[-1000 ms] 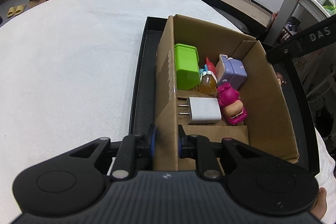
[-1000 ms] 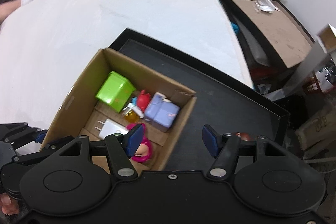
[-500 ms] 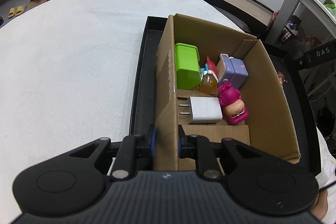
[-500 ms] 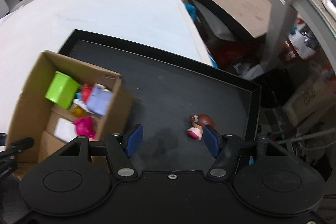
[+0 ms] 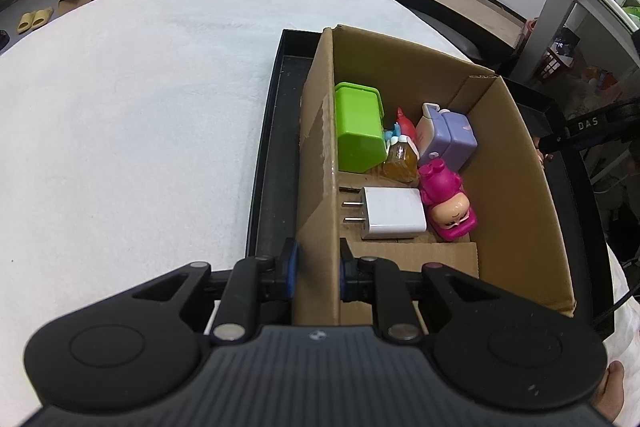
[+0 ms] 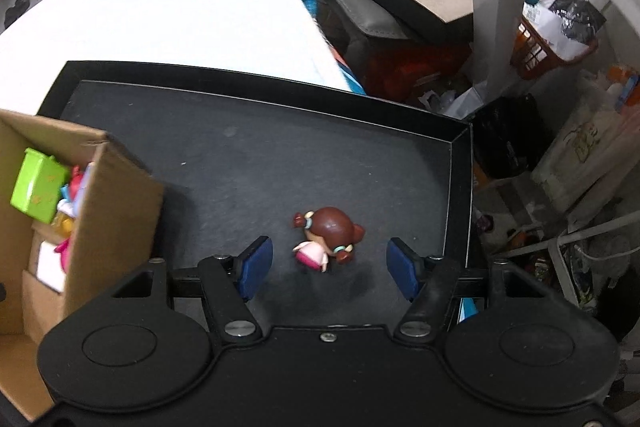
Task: Organize rigid objects
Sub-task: 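Move the right tool back toward the brown figurine on the tray, then close the right tool on the brown-haired figurine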
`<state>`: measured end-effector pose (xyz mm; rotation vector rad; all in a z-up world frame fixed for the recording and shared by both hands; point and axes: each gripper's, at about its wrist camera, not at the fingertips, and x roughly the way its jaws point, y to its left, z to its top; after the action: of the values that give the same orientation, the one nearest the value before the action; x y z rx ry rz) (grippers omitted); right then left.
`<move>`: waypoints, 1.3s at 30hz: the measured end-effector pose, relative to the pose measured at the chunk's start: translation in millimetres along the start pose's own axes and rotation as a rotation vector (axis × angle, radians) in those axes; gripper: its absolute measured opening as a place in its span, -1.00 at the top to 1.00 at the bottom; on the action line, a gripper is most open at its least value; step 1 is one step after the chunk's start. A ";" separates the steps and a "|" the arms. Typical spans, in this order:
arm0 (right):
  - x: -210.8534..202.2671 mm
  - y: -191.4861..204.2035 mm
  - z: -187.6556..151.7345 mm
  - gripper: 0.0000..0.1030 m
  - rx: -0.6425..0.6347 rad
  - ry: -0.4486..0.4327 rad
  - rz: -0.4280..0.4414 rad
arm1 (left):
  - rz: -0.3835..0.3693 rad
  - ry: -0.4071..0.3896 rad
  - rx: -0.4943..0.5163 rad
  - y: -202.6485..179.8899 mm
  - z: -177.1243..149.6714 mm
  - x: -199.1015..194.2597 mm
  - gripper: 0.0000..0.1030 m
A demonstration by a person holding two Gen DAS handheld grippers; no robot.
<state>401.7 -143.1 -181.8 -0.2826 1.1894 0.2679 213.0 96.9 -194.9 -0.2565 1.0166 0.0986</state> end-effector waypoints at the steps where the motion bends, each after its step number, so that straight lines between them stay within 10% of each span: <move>1: 4.2 -2.8 0.2 -0.22 0.008 0.002 0.001 | 0.000 0.001 -0.001 0.2 0.4 0.4 0.66; 13: 40.0 -10.7 1.3 -0.21 0.021 0.007 0.049 | 0.010 0.014 -0.002 -0.7 4.3 9.1 0.66; 17: 48.1 -7.8 2.6 0.07 0.007 0.041 0.064 | 0.015 0.022 -0.009 -0.9 6.3 12.8 0.66; 39: -1.5 -8.9 0.4 0.07 0.030 0.023 0.035 | 0.024 0.028 -0.011 -4.2 6.2 13.9 0.65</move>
<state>404.6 -151.3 -179.6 -0.2400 1.2213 0.2778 226.2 93.9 -202.9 -0.2560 1.0472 0.1221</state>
